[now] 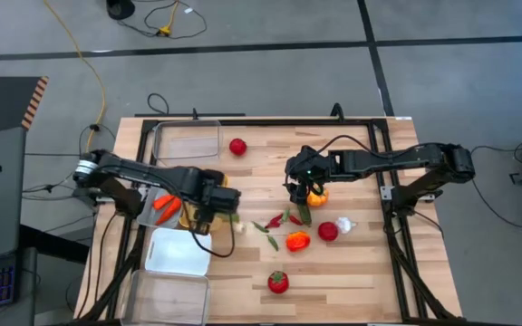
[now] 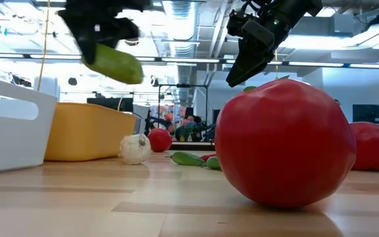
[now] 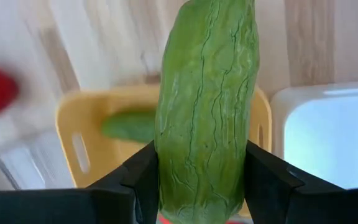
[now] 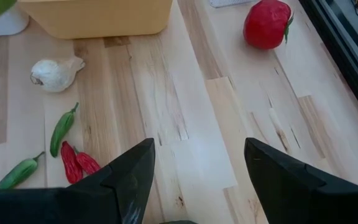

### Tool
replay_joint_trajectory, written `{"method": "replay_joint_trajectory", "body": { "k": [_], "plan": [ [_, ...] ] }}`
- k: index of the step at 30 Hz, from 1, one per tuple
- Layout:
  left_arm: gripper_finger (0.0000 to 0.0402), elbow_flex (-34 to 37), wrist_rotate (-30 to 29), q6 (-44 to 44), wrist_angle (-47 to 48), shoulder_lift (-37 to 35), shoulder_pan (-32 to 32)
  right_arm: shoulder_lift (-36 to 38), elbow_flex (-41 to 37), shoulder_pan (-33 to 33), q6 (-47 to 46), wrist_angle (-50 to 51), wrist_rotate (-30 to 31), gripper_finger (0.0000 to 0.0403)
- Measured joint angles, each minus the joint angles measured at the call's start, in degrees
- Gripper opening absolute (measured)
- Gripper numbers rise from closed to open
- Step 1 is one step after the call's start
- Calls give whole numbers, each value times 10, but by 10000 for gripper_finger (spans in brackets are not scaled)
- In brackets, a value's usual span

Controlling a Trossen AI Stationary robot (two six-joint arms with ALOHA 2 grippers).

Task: Sort produce into baskets
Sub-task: Put the left bottom cucumber into the yellow bin, then put the left garlic into the bottom transparent bin

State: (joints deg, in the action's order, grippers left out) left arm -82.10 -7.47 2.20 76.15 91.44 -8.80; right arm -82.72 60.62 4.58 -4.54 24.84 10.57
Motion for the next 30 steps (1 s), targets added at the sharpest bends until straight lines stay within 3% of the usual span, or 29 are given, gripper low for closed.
{"method": "replay_joint_trajectory", "body": {
  "k": [9, 15, 23, 30],
  "plan": [
    [167, 144, -42, -128, -11, -117, 0, 0, 0, -1, 0, 0, 0, 276],
    [187, 223, -70, -208, -30, -135, 0, 0, 0, -10, -7, -2, -1, 276],
    [250, 240, -97, -189, -37, -87, 4, 0, 0, -41, -37, -2, -2, 276],
    [262, 235, -94, -160, -32, -81, 21, 0, 0, -77, -74, -5, -2, 276]
  ]
}}
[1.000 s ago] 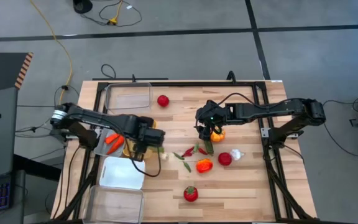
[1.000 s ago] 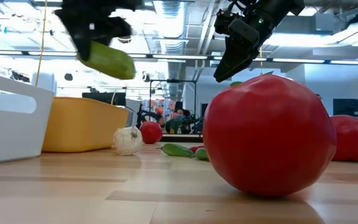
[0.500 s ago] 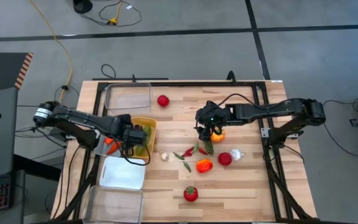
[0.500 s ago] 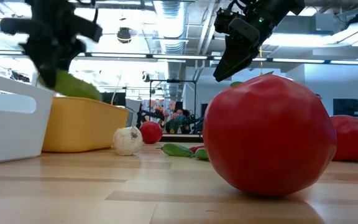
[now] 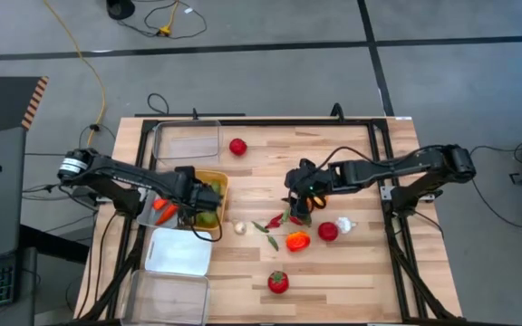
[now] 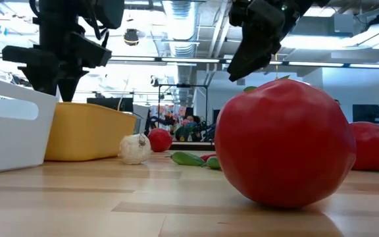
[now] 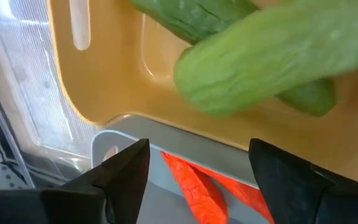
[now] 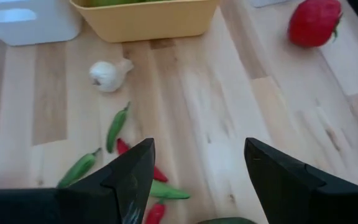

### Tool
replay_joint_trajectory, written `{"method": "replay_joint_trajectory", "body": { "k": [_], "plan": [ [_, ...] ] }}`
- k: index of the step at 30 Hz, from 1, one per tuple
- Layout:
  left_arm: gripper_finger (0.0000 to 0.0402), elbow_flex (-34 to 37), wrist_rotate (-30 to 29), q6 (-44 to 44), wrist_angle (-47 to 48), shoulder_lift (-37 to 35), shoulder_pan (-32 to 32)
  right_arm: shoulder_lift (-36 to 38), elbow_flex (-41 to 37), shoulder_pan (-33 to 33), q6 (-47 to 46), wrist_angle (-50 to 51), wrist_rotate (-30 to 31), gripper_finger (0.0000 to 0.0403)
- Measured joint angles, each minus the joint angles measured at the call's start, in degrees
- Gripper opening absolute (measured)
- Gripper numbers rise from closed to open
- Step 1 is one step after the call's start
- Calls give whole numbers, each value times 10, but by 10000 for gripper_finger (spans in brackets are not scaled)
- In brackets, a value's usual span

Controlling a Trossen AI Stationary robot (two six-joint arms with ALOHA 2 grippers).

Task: Sort produce into baskets
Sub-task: Put the left garlic into the bottom transparent bin

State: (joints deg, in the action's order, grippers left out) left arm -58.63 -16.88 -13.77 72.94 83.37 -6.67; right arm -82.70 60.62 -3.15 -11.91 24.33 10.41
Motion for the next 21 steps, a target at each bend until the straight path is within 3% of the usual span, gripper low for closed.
{"method": "replay_joint_trajectory", "body": {
  "k": [7, 14, 21],
  "plan": [
    [263, -79, 42, -44, -12, -3, -3, 0, 0, -51, -44, -1, 0, 276],
    [263, -126, 116, -41, -159, -3, -22, 0, 0, -104, -85, -1, 0, 276],
    [263, -121, 117, 3, -256, 11, -31, 0, 0, -145, -93, -1, 1, 276]
  ]
}}
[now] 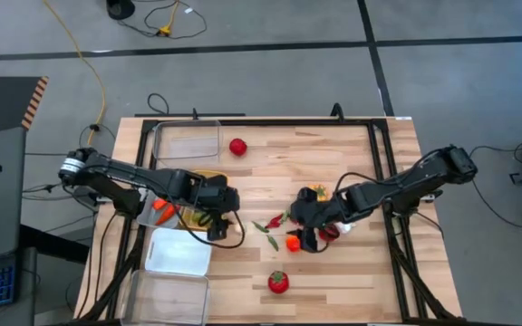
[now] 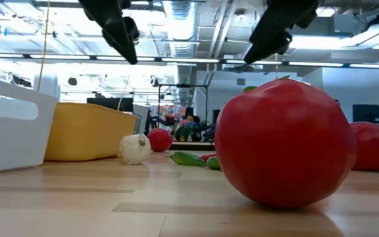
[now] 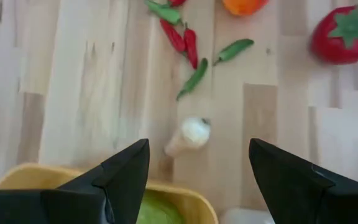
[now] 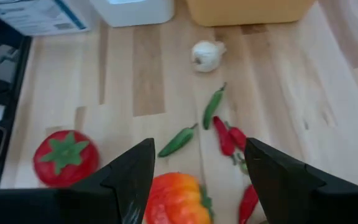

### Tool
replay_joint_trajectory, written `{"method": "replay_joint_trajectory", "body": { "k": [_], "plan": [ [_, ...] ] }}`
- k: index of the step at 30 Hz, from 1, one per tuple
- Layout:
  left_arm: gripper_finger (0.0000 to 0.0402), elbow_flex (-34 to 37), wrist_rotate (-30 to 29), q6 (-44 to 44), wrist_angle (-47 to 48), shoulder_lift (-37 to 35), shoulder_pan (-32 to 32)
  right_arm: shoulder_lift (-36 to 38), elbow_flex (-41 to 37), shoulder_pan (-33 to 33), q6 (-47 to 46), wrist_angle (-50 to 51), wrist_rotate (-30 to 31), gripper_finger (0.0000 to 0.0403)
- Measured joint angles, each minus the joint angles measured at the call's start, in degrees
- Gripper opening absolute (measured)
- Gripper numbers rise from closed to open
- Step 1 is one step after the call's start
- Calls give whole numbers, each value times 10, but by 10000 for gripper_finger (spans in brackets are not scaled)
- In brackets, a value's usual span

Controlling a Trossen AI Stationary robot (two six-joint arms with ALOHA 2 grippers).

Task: Sort produce into baskets
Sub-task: Put the left garlic into the bottom transparent bin

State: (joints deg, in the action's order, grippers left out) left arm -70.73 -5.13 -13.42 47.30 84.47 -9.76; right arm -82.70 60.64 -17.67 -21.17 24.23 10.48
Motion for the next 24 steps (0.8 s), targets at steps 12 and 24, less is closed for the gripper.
{"method": "replay_joint_trajectory", "body": {
  "k": [12, 24],
  "plan": [
    [263, 7, -17, 55, -25, 125, 1, 0, 0, -19, 0, -9, 2, 276],
    [263, 7, -8, 78, -57, 198, 1, 0, 0, -19, 0, -9, 1, 276]
  ]
}}
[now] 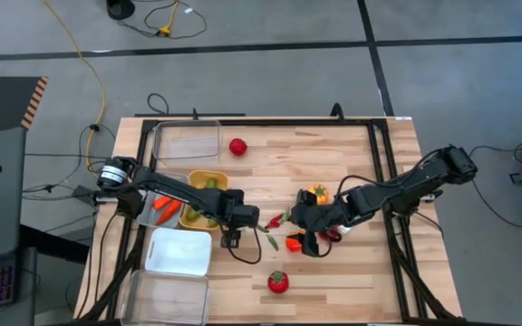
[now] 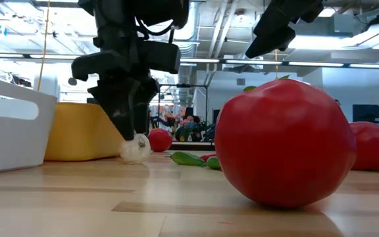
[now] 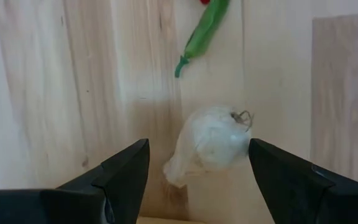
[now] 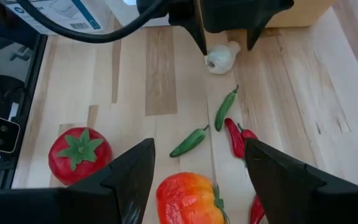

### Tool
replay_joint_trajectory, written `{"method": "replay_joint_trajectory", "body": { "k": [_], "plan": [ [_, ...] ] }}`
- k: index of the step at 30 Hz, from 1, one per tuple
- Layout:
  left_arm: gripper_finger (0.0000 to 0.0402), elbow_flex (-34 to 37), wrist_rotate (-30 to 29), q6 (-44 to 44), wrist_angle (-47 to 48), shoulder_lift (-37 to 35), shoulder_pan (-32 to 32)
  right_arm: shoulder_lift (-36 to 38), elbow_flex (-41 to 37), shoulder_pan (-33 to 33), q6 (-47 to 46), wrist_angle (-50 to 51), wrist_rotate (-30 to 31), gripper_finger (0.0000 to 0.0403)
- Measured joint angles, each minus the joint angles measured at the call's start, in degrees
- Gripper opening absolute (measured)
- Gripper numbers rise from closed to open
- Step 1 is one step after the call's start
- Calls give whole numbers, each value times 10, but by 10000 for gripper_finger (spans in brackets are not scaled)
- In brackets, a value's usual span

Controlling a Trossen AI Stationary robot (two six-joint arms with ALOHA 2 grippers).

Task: Sort produce into baskets
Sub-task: Put the left garlic into the bottom transparent bin

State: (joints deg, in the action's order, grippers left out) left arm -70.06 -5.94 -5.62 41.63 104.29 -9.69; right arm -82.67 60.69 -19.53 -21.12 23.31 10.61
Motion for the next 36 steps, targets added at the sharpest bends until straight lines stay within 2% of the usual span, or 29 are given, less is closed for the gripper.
{"method": "replay_joint_trajectory", "body": {
  "k": [8, 13, 19, 23, 32, 36],
  "plan": [
    [263, -1, 8, -6, -23, 7, 0, 0, 0, 0, 0, 0, 0, 276],
    [263, 0, 36, -16, -27, 17, -1, 0, 0, 0, 1, 0, 0, 276],
    [260, 1, 27, -13, -21, 27, -1, 0, 0, 0, 1, 1, 0, 276],
    [232, 1, 26, -10, -18, 39, -1, 0, 0, 0, 1, 1, 0, 276],
    [128, 1, 25, -13, -13, 44, -1, 0, 0, 0, 1, 1, 0, 276],
    [109, -30, 28, -17, 37, 43, -3, 0, 0, 0, 1, 2, 0, 276]
  ]
}}
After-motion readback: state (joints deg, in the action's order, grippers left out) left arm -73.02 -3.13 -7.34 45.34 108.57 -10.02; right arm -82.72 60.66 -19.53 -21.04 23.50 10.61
